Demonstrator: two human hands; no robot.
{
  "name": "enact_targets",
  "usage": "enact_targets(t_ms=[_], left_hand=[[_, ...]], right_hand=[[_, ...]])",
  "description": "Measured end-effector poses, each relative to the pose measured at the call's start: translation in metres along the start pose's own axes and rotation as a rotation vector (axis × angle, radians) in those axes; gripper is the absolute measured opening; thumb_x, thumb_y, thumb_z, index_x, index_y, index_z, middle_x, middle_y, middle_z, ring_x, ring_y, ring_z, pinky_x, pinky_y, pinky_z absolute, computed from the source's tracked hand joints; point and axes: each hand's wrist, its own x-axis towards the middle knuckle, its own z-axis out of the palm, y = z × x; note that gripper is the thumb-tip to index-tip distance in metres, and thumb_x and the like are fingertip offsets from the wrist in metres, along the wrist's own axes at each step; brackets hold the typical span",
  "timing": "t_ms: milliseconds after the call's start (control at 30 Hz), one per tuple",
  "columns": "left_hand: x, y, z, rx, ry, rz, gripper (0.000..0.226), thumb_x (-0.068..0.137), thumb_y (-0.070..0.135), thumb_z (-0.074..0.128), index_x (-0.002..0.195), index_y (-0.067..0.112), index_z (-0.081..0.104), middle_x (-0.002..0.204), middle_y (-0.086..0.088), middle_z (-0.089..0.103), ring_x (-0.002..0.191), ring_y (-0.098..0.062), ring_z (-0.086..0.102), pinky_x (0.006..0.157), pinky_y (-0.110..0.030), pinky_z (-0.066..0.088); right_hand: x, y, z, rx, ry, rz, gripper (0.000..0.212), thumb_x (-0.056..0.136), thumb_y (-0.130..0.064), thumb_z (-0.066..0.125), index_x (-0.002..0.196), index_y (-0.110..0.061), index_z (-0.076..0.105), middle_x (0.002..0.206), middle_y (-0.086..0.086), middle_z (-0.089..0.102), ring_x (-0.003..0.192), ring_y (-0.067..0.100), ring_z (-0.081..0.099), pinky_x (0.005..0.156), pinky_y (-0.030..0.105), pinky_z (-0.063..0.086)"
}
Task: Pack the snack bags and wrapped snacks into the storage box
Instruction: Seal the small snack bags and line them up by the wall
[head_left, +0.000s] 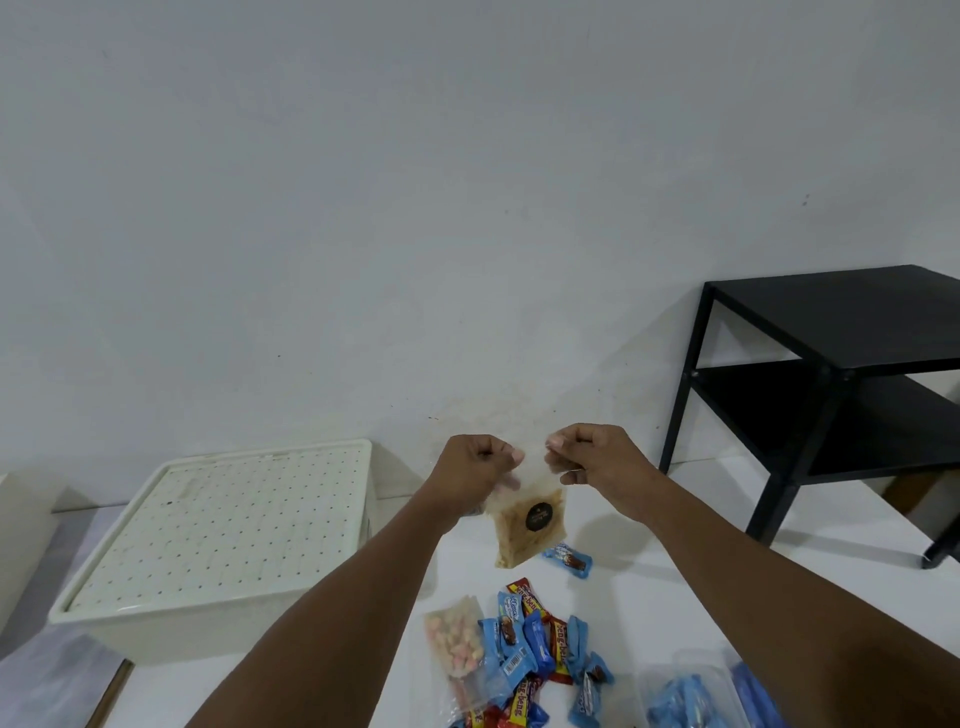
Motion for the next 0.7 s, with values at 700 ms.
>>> enact_targets(t_ms=[700], left_hand=[[-0.001,-0.006,0.036,-0.061,0.106,0.098,0.023,0.095,0.02,0.065,0.083,0.003,0.073,0.072,-0.009,0.071,0.058,-0.011,0.059,0.057,-0.023,0.048]], right_hand=[[0.0,0.001,0.022,0.142,0.32,0.187,0.041,0.081,-0.045,0.077,0.102,-0.012,0.066,0.098,0.002,0.064,0.092,0.018,0.06,0.076,0.036,0.057]])
